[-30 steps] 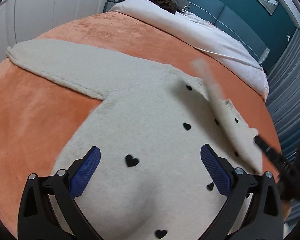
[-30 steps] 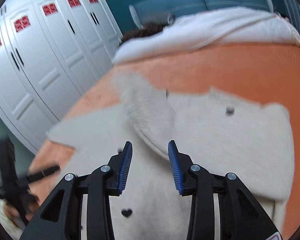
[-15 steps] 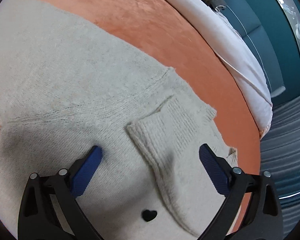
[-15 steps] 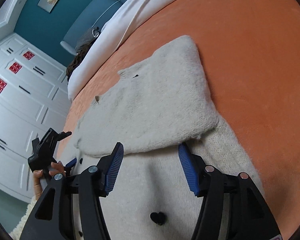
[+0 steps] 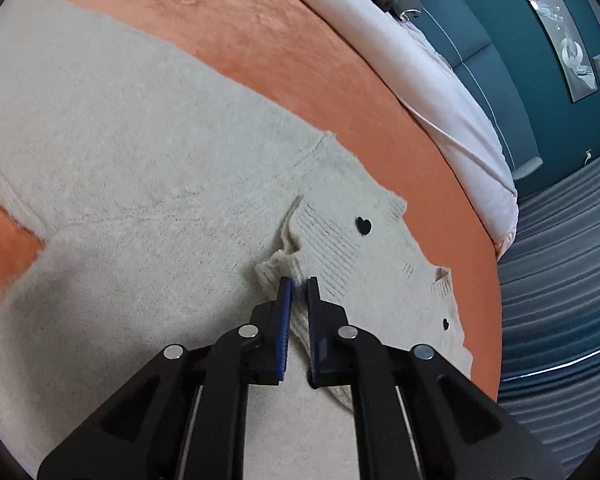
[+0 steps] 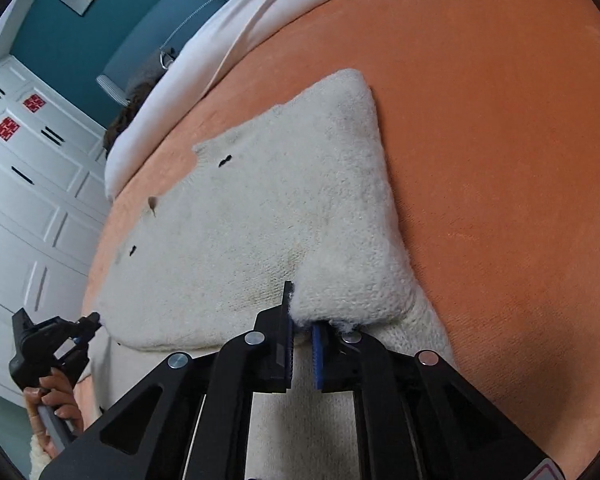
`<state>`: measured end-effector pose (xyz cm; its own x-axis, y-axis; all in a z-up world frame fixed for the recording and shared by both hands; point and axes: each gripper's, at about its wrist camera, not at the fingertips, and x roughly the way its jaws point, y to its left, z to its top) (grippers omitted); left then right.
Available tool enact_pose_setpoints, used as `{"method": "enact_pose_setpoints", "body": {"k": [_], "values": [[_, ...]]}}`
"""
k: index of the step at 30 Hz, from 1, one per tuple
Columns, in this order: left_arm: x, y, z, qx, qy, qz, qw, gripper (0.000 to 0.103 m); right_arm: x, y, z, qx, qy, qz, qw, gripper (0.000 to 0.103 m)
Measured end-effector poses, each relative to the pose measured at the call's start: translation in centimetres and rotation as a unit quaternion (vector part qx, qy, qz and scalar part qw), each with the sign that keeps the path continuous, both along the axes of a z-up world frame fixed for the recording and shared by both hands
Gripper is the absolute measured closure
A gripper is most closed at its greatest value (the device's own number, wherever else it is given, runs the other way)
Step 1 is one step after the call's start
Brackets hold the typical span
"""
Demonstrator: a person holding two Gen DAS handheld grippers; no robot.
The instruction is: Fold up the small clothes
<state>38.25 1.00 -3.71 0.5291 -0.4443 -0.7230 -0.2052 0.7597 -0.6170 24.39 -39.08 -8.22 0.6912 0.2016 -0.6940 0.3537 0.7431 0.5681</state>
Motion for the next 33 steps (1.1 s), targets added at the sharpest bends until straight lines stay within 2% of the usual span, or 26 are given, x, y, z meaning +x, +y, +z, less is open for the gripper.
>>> {"method": "enact_pose_setpoints", "body": {"k": [1, 2, 3, 4, 5, 6, 7, 10, 11, 12, 13, 17, 18, 20, 21, 23, 25, 26, 27, 28, 29, 31, 32, 33], "values": [[0.1, -0.1, 0.0, 0.0, -0.001, 0.0, 1.0, 0.085, 0.0, -0.1, 0.3, -0.002, -0.003, -0.001, 1.0, 0.096], [0.7, -0.5, 0.0, -0.007, -0.001, -0.003, 1.0, 0.063, -0.2, -0.1, 0.3, 0.0, -0.004, -0.004, 1.0, 0.095], [1.1, -0.8, -0.3, -0.009, 0.008, 0.0, 0.9999, 0.054, -0.1, -0.1, 0.2, 0.003, -0.004, -0.005, 1.0, 0.094], [1.6, -1.1, -0.7, -0.013, 0.017, 0.006, 0.9998, 0.054, -0.2, -0.2, 0.0, 0.001, -0.003, -0.005, 1.0, 0.094], [2.1, -1.4, -0.9, -0.013, 0.025, 0.01, 0.9996, 0.059, -0.3, -0.2, 0.0, 0.001, -0.003, -0.006, 1.0, 0.094], [2.4, -1.7, -0.8, -0.007, 0.024, 0.008, 0.9997, 0.069, -0.4, -0.2, 0.4, 0.008, -0.011, -0.007, 1.0, 0.094], [2.6, -2.1, -0.3, 0.002, 0.014, -0.004, 0.9999, 0.1, -1.0, -0.4, 0.6, 0.01, -0.02, -0.007, 1.0, 0.094], [1.9, -1.9, 0.8, 0.028, -0.011, -0.01, 0.9995, 0.098, -1.2, -0.4, 2.1, -0.017, -0.037, -0.007, 0.999, 0.094], [1.7, -1.7, 0.6, 0.036, -0.011, -0.009, 0.9992, 0.098, -0.7, -0.5, 1.4, -0.027, -0.02, -0.008, 0.999, 0.094], [1.5, -1.5, 0.1, 0.043, -0.002, -0.008, 0.999, 0.098, 0.0, -0.6, -0.1, -0.028, 0.02, 0.0, 0.999, 0.096], [1.2, -1.0, -0.7, 0.044, 0.011, -0.005, 0.9989, 0.098, 0.4, -0.5, -0.5, -0.022, 0.021, -0.003, 1.0, 0.097], [0.2, 0.2, -1.4, 0.039, 0.003, -0.001, 0.9992, 0.098, -1.3, -0.2, 3.0, -0.034, -0.031, -0.007, 0.999, 0.096], [0.2, 0.2, -1.6, 0.041, 0.005, -0.003, 0.9992, 0.098, -1.6, 0.1, 3.1, -0.057, -0.032, -0.007, 0.998, 0.096], [0.3, 0.0, -1.9, 0.045, 0.007, -0.008, 0.9989, 0.098, -0.2, 0.2, 1.0, -0.089, 0.039, 0.003, 0.995, 0.096], [0.3, -0.1, -1.8, 0.046, 0.007, -0.01, 0.9989, 0.098, -0.3, 0.0, 0.4, -0.07, 0.044, -0.009, 0.997, 0.096], [0.3, 0.0, -1.3, 0.041, 0.003, -0.015, 0.999, 0.094, -1.4, 0.2, 2.6, -0.061, 0.008, -0.028, 0.998, 0.094], [-0.1, 1.0, -0.7, 0.022, -0.008, -0.017, 0.9996, 0.091, -1.7, 1.1, 4.5, -0.1, -0.018, -0.03, 0.994, 0.089], [-0.6, 2.1, -0.3, 0.015, -0.014, -0.01, 0.9997, 0.085, -1.0, 1.5, 4.6, -0.12, -0.009, -0.026, 0.992, 0.088], [-1.1, 3.2, 0.0, 0.017, -0.016, 0.003, 0.9997, 0.08, 0.3, 1.8, 3.3, -0.14, 0.029, -0.011, 0.99, 0.082], [-1.7, 4.9, 0.3, 0.023, -0.018, 0.021, 0.9994, 0.071, 1.6, 2.0, 1.5, -0.163, 0.083, 0.001, 0.983, 0.084], [-2.5, 7.3, 0.5, 0.024, -0.022, 0.045, 0.9984, 0.067, 1.8, 2.2, 0.9, -0.175, 0.088, 0.003, 0.981, 0.085], [-3.7, 12.7, 0.9, 0.036, -0.021, 0.092, 0.9949, 0.061, 1.2, 3.5, 2.5, -0.198, 0.065, -0.003, 0.978, 0.077], [-4.2, 16.4, 1.0, 0.055, -0.019, 0.124, 0.9906, 0.055, 0.5, 3.9, 3.2, -0.198, 0.055, -0.001, 0.979, 0.077], [-4.4, 19.2, 1.1, 0.074, -0.013, 0.149, 0.9859, 0.054, -0.3, 4.6, 3.8, -0.193, 0.036, -0.002, 0.98, 0.076]]}}
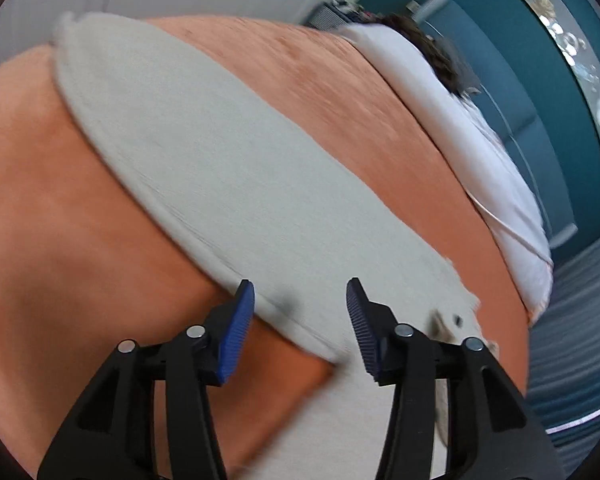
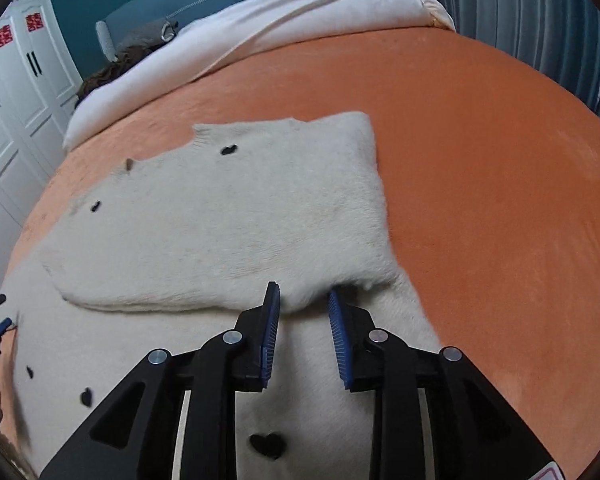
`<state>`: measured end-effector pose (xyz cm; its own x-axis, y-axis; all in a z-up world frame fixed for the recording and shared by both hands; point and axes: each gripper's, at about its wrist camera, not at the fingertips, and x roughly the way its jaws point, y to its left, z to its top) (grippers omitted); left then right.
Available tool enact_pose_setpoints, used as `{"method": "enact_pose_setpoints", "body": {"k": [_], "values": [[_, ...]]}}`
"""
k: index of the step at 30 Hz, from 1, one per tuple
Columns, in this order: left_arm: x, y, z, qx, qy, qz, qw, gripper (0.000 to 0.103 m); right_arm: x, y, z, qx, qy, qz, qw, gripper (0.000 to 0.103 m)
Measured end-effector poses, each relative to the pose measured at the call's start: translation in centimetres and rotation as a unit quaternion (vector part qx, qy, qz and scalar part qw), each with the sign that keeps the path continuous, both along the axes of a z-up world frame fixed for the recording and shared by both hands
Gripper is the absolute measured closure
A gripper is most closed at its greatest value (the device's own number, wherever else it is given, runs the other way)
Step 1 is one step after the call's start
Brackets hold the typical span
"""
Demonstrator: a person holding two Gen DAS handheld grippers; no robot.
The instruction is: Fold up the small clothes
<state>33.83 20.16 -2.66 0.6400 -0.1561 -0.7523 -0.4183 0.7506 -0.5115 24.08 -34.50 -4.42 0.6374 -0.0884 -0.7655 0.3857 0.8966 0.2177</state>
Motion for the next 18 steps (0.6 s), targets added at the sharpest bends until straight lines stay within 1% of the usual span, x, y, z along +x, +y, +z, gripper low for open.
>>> {"method": "enact_pose_setpoints", "body": {"k": [1, 2, 3, 4, 5, 7, 8, 9, 10, 11, 12, 13, 14, 16, 17, 18], "values": [[-0.2, 3.2, -0.1, 0.016, 0.007, 0.029, 0.9994, 0.054, -0.9, 0.8, 0.3, 0.008, -0.018, 0.007, 1.0, 0.073], [-0.2, 6.9, -0.4, 0.023, 0.018, 0.061, 0.9977, 0.054, -1.7, 1.7, 0.3, 0.013, -0.026, 0.015, 0.999, 0.071], [-0.1, 10.1, -0.9, 0.02, 0.026, 0.088, 0.9956, 0.054, -2.2, 2.7, 0.0, 0.012, -0.028, 0.021, 0.999, 0.065], [0.0, 12.7, -1.3, 0.011, 0.029, 0.108, 0.9936, 0.055, -2.5, 3.7, -0.5, 0.004, -0.025, 0.029, 0.999, 0.062], [0.2, 15.5, -1.7, -0.008, 0.023, 0.133, 0.9908, 0.055, -2.6, 4.6, -1.3, -0.007, -0.015, 0.036, 0.999, 0.06], [0.7, 18.6, -1.5, -0.027, 0.01, 0.171, 0.9849, 0.055, -2.4, 6.0, -3.0, -0.016, 0.015, 0.038, 0.999, 0.057], [1.3, 19.5, -1.4, -0.036, 0.006, 0.183, 0.9824, 0.057, -2.9, 6.7, -3.0, -0.03, 0.01, 0.035, 0.999, 0.057], [1.8, 19.9, -1.5, -0.043, 0.004, 0.186, 0.9817, 0.059, -3.0, 6.9, -2.9, -0.038, 0.008, 0.034, 0.999, 0.053], [2.5, 20.1, -1.5, -0.044, 0.007, 0.186, 0.9816, 0.076, -3.0, 6.7, -3.0, -0.035, 0.012, 0.035, 0.999, 0.049], [3.3, 19.8, -1.2, -0.045, 0.008, 0.177, 0.9832, 0.093, -2.9, 6.6, -3.2, -0.032, 0.013, 0.036, 0.999, 0.048], [3.8, 19.3, -0.5, -0.04, 0.004, 0.166, 0.9854, 0.094, -2.9, 6.5, -3.3, -0.029, 0.01, 0.036, 0.999, 0.046], [4.3, 18.1, 0.9, -0.021, -0.008, 0.154, 0.9878, 0.095, -3.2, 6.4, -3.4, -0.028, 0.007, 0.039, 0.999, 0.044], [4.7, 16.4, 2.9, 0.001, -0.032, 0.129, 0.9911, 0.095, -3.2, 6.4, -3.5, -0.022, 0.004, 0.045, 0.999, 0.041], [5.4, 11.9, 7.0, 0.039, -0.078, 0.063, 0.9942, 0.096, -3.4, 6.2, -3.6, -0.012, -0.001, 0.057, 0.998, 0.03], [5.5, 8.6, 9.3, 0.047, -0.104, 0.015, 0.9934, 0.095, -3.4, 6.1, -3.7, -0.008, -0.003, 0.063, 0.998, 0.028], [5.4, 5.7, 11.1, 0.043, -0.125, -0.022, 0.991, 0.095, -3.4, 6.1, -3.7, -0.007, -0.004, 0.066, 0.998, 0.026]]}}
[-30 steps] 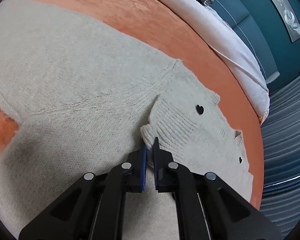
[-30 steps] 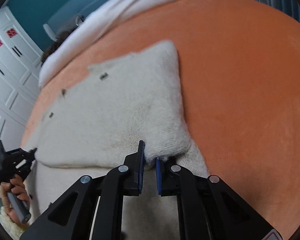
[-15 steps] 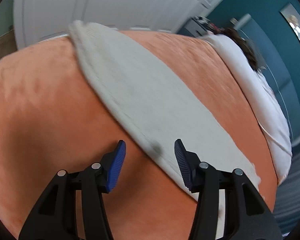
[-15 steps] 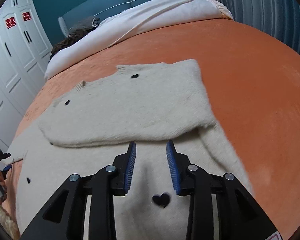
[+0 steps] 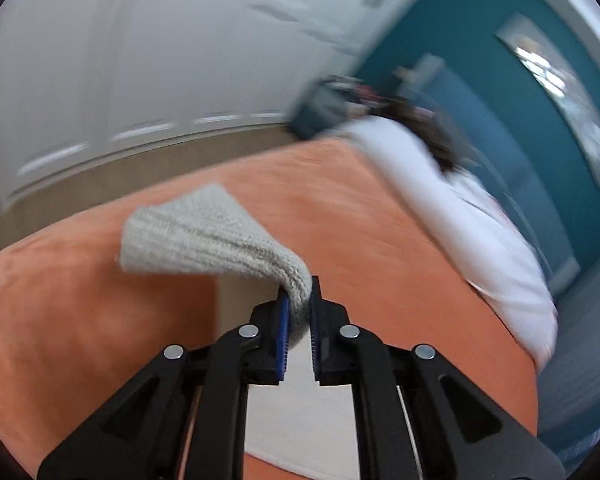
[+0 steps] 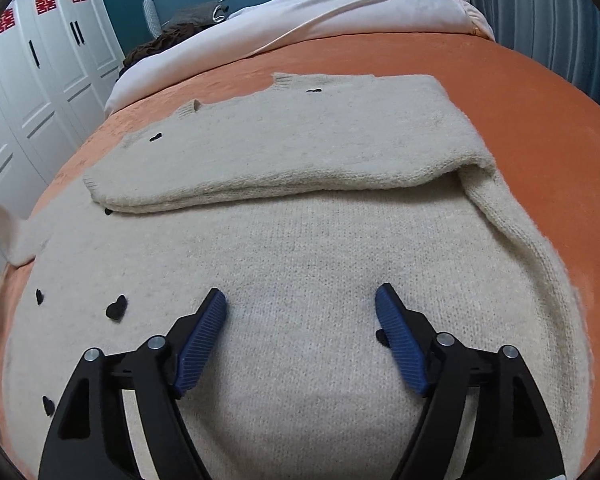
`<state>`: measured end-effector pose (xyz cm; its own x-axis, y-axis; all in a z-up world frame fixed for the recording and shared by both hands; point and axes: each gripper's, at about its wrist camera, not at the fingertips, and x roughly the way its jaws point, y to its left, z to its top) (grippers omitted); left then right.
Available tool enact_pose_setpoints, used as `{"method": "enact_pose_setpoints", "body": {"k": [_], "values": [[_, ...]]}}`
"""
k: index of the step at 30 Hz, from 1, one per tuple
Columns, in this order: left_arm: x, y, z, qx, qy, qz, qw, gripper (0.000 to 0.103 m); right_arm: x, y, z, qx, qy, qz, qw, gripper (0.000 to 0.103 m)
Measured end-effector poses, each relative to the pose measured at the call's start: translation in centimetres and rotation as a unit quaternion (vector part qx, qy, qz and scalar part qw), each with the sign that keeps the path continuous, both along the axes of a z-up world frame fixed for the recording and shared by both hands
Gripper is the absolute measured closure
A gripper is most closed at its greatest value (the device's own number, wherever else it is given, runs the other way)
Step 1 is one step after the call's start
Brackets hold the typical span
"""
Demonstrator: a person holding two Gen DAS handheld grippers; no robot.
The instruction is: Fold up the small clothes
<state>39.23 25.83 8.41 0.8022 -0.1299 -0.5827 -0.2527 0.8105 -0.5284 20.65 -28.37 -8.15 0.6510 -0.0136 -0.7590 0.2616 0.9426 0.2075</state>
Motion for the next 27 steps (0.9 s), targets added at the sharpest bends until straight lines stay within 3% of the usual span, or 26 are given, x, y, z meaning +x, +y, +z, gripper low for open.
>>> {"method": "enact_pose_setpoints", "body": {"k": [3, 6, 9, 11, 12, 14, 17, 19, 22, 25, 27], "values": [[-1.3, -9.8, 3.7, -0.03, -0.042, -0.116, 0.9919, 0.095, 0.0, -0.1, 0.0, 0.003, -0.004, 0.002, 1.0, 0.025], [-3.2, -20.3, 3.9, -0.045, -0.039, -0.221, 0.9734, 0.095, -0.1, -0.5, 0.2, 0.017, -0.01, 0.002, 1.0, 0.025], [-5.6, -29.4, 0.1, -0.047, 0.009, -0.298, 0.9533, 0.088, -0.3, -0.9, 0.3, 0.032, -0.017, 0.003, 0.999, 0.024], [-7.5, -32.9, -3.4, -0.036, 0.044, -0.309, 0.9494, 0.068, -0.4, -1.1, 0.4, 0.043, -0.023, 0.004, 0.999, 0.024], [-8.4, -33.9, -5.1, -0.03, 0.059, -0.304, 0.9505, 0.065, -0.5, -1.2, 0.4, 0.048, -0.025, 0.004, 0.999, 0.024], [-9.9, -34.0, -7.8, -0.042, 0.085, -0.286, 0.9535, 0.064, -0.6, -1.5, 0.4, 0.06, -0.03, 0.006, 0.998, 0.023], [-10.5, -30.1, -10.2, -0.098, 0.114, -0.23, 0.9616, 0.055, -0.8, -1.9, 1.0, 0.076, -0.036, 0.0, 0.996, 0.024], [-9.5, -26.2, -10.4, -0.12, 0.108, -0.179, 0.9706, 0.049, -0.8, -2.2, 2.5, 0.083, -0.051, -0.011, 0.995, 0.023], [-7.8, -20.3, -9.9, -0.118, 0.099, -0.107, 0.9822, 0.044, 2.0, -2.9, 5.0, 0.12, -0.071, 0.003, 0.99, 0.022], [-5.5, -16.4, -10.6, -0.146, 0.119, -0.058, 0.9804, 0.044, 7.2, -3.4, 5.0, 0.142, -0.035, 0.007, 0.989, 0.022], [-5.4, -14.8, -11.8, -0.199, 0.13, -0.025, 0.9711, 0.044, 10.3, -3.7, 4.0, 0.153, -0.013, -0.007, 0.988, 0.022]]}}
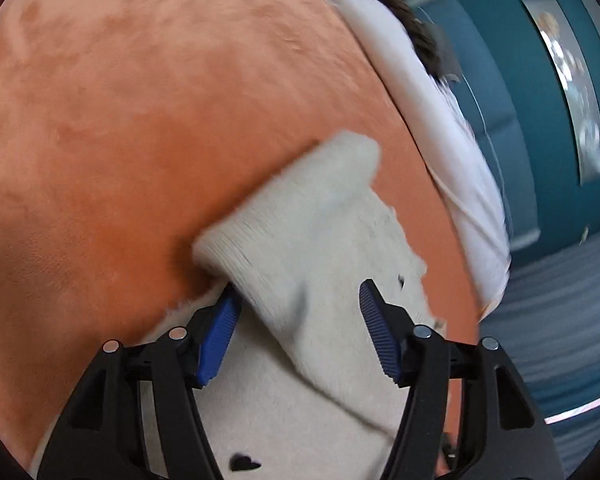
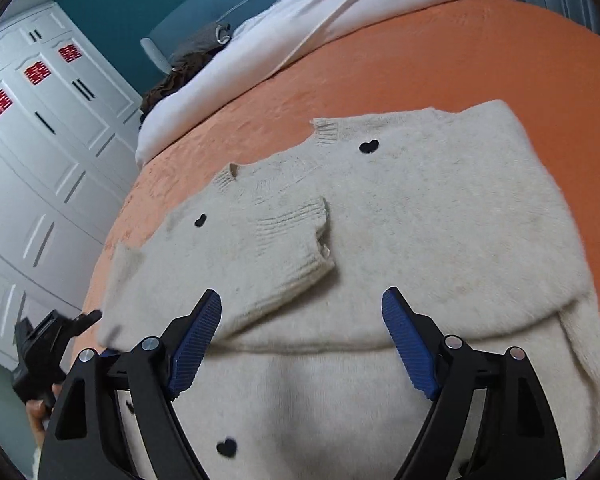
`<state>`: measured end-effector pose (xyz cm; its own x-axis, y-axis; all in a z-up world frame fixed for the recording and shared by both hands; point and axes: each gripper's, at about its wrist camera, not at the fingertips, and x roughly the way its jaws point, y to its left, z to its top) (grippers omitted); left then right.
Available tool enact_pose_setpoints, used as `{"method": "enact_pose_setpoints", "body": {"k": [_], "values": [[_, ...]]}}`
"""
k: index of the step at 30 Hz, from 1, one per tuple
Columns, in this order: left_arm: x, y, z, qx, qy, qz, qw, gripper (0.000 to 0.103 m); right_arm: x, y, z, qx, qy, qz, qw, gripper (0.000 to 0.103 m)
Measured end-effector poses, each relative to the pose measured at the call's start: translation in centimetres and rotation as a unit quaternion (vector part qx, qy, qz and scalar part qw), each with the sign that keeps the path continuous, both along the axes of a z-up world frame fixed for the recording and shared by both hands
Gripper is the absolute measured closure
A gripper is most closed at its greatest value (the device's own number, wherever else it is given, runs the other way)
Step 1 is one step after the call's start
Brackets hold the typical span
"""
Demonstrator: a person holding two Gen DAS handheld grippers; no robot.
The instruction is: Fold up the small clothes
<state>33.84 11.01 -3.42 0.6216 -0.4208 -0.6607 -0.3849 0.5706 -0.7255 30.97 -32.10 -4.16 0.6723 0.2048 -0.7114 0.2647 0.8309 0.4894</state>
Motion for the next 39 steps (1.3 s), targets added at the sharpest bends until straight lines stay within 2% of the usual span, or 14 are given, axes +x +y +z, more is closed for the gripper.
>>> {"method": "enact_pose_setpoints", "body": {"k": [2, 4, 5, 6, 11, 15, 20, 23, 28, 30, 31, 33, 35, 39], "values": [[0.2, 0.8, -0.8, -0.038, 0.013, 0.035, 0.9986, 0.052, 2.5, 0.3, -1.2, 0.009, 0.026, -0.005, 1.0, 0.037], [0.0, 1.1, -0.5, -0.03, 0.005, 0.052, 0.9982, 0.075, 4.0, 1.4, -1.5, -0.005, 0.042, 0.004, 0.999, 0.094], [0.3, 1.0, 0.3, -0.02, -0.009, 0.049, 0.9985, 0.094, 4.6, 1.6, -0.8, -0.001, 0.04, 0.01, 0.999, 0.092], [0.5, 0.8, 1.0, -0.013, -0.023, 0.047, 0.9985, 0.097, 4.5, 1.4, 0.7, 0.005, 0.013, 0.005, 1.0, 0.093], [1.2, -0.4, 2.9, 0.045, -0.049, 0.003, 0.9978, 0.096, 0.6, -1.2, 8.5, -0.044, -0.128, -0.032, 0.99, 0.094], [0.7, -3.1, -0.6, 0.108, 0.004, -0.034, 0.9936, 0.097, 3.8, -3.3, -1.3, -0.103, 0.073, -0.023, 0.992, 0.095], [0.2, -4.3, -1.2, 0.134, 0.004, -0.038, 0.9903, 0.097, 1.1, -3.7, 2.4, -0.057, -0.039, -0.046, 0.997, 0.095], [0.4, -4.4, -1.3, 0.142, 0.01, -0.044, 0.9888, 0.096, 3.4, -4.0, -3.1, -0.071, 0.065, -0.034, 0.995, 0.095], [0.2, -4.4, -1.6, 0.157, 0.005, -0.052, 0.9863, 0.096, 1.2, -4.2, -0.2, -0.05, -0.024, -0.049, 0.997, 0.092], [0.1, -4.7, -1.7, 0.168, 0.001, -0.058, 0.984, 0.095, 3.0, -3.7, -3.0, -0.078, 0.056, -0.024, 0.995, 0.092], [-0.1, -4.8, -1.5, 0.175, -0.001, -0.062, 0.9826, 0.095, 2.6, -3.8, -3.2, -0.074, 0.047, -0.025, 0.996, 0.092], [-0.8, -4.7, -0.5, 0.185, -0.008, -0.078, 0.9797, 0.09, 1.2, -3.8, -1.3, -0.067, 0.034, -0.036, 0.997, 0.088], [-2.5, -3.8, 1.0, 0.181, -0.033, -0.098, 0.978, 0.064, -1.9, -4.3, 0.8, -0.055, 0.008, -0.041, 0.998, 0.086], [-9.4, -0.3, 3.4, 0.226, -0.059, -0.115, 0.9655, 0.024, -11.6, -4.8, 2.8, -0.09, 0.014, -0.036, 0.995, 0.041]]}}
